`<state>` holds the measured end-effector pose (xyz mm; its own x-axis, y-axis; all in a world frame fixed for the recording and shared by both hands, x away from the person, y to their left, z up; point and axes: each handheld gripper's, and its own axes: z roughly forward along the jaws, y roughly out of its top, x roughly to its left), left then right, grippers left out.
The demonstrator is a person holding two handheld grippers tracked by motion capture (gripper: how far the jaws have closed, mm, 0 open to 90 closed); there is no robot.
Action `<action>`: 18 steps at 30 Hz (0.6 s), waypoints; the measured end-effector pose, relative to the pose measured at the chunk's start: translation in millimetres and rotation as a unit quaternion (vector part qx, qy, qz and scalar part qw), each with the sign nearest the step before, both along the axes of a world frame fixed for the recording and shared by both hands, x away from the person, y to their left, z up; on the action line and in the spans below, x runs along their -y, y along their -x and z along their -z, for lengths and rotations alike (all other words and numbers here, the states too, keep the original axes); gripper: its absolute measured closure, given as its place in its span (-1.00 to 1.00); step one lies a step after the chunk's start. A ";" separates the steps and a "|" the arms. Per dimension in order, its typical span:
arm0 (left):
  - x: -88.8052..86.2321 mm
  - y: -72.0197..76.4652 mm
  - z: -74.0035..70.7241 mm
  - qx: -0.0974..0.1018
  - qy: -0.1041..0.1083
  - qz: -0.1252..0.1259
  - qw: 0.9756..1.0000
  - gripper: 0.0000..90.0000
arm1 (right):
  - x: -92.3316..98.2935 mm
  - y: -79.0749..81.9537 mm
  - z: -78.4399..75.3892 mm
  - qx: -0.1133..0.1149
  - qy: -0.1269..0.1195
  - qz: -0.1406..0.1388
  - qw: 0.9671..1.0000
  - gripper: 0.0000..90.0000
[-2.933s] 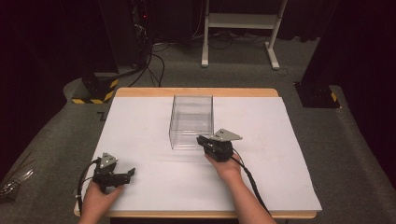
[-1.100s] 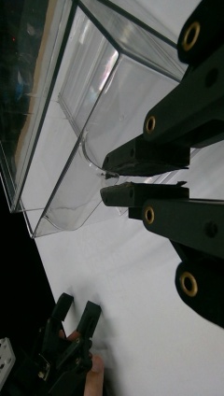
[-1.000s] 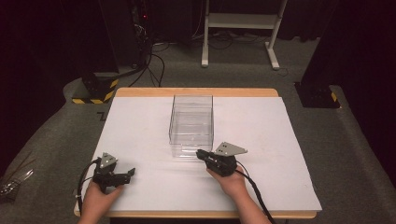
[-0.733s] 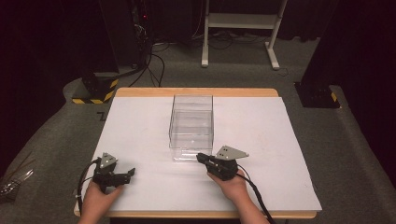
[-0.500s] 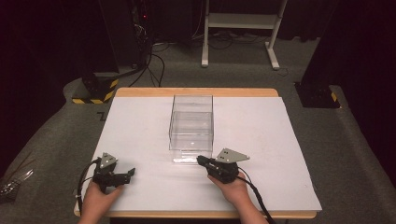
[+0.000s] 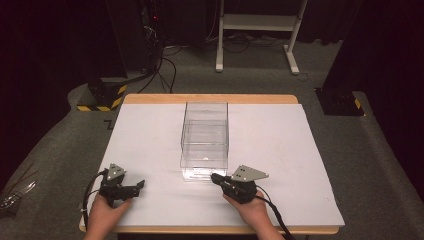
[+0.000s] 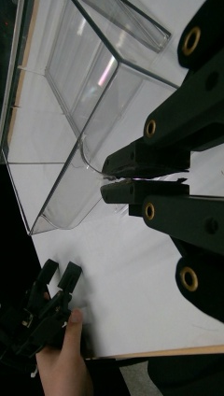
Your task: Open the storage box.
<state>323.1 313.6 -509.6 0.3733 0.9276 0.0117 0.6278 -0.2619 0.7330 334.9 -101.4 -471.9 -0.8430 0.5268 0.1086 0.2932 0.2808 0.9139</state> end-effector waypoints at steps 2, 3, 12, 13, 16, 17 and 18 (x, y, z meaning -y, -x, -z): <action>0.0 0.0 0.0 0.000 0.000 0.000 1.000 -0.73 | 0.2 3.9 0.5 -0.002 0.001 -0.002 1.000 0.92; 0.0 0.0 0.0 0.000 0.000 0.000 1.000 -0.73 | 0.2 6.3 1.0 -0.003 0.002 -0.003 1.000 0.92; 0.1 0.1 0.0 0.000 0.000 0.000 1.000 -0.73 | 4.6 18.7 3.0 -0.011 0.005 -0.004 1.000 0.92; 0.1 0.1 0.0 0.000 0.000 0.000 1.000 -0.73 | 6.5 21.0 3.2 -0.014 0.003 -0.007 1.000 0.92; 0.1 0.1 0.0 0.000 0.000 0.000 1.000 -0.73 | 7.6 23.9 3.3 -0.014 0.002 -0.008 1.000 0.92; 0.0 0.1 0.0 0.000 0.000 0.000 1.000 -0.73 | 7.9 26.0 3.2 -0.015 0.001 -0.012 1.000 0.92; 0.2 0.2 0.0 -0.001 0.001 0.000 1.000 -0.73 | 7.8 27.4 3.2 -0.014 0.002 -0.012 1.000 0.92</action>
<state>322.9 313.3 -509.6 0.3727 0.9279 0.0089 0.6289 -0.2597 0.7329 307.4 -109.2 -475.1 -0.8517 0.5076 0.1301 0.3116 0.2911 0.9045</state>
